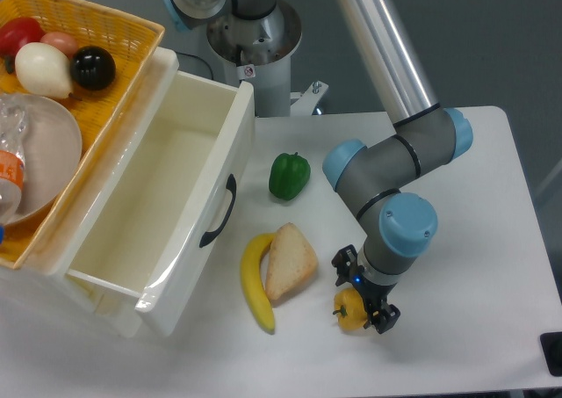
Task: Pick up the yellow pepper
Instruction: 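Close the gripper around the yellow bell pepper, then lift the held yellow pepper up off the table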
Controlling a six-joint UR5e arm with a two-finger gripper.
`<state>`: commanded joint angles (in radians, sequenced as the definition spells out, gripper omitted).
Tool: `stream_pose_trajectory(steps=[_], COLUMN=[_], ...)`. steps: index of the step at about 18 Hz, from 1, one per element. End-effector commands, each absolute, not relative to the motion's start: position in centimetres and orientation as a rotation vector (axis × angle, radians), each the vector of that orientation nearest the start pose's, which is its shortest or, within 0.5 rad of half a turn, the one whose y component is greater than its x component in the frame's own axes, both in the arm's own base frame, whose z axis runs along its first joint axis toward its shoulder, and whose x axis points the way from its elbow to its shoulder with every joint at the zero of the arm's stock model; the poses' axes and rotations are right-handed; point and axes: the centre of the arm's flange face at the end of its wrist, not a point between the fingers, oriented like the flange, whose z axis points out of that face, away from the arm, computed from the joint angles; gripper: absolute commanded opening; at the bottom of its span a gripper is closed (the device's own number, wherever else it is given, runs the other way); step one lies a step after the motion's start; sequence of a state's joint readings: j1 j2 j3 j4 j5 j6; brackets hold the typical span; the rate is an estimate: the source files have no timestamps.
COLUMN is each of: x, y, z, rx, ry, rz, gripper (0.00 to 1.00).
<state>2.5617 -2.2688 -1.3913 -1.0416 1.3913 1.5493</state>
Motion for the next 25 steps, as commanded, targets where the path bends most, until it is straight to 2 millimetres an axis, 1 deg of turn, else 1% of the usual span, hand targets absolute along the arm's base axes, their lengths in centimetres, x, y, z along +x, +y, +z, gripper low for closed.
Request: stream_pose_trajectory(steps=[2,3,7,11,14,16,17,21,23,25], x=[-51.5,-51.5,-51.5,-51.8,-52.2,-52.3,-52.5,-52.5,-52.2,-51.8], y=[51.8,51.8,51.7,50.9,49.6,49.1,48.4,45.7,45.0,44.7], z=[19.5,19.7,21.1,23.5,26.1,28.1,29.1,33.1,34.4,34.9], rx=[-2.852,-2.851,-2.845,-2.862,-2.969,-2.981,-2.983,-3.01,-3.02,-3.024], ry=[0.819,0.819,0.82,0.816,0.838,0.833,0.821,0.774,0.766,0.765], rz=[-0.066,-0.064,-0.035,0.018,0.133,0.179,0.192,0.141,0.124,0.106], gripper=[0.58,0.52,0.4,0.4,0.4,0.4,0.4,0.4,0.4,0.4])
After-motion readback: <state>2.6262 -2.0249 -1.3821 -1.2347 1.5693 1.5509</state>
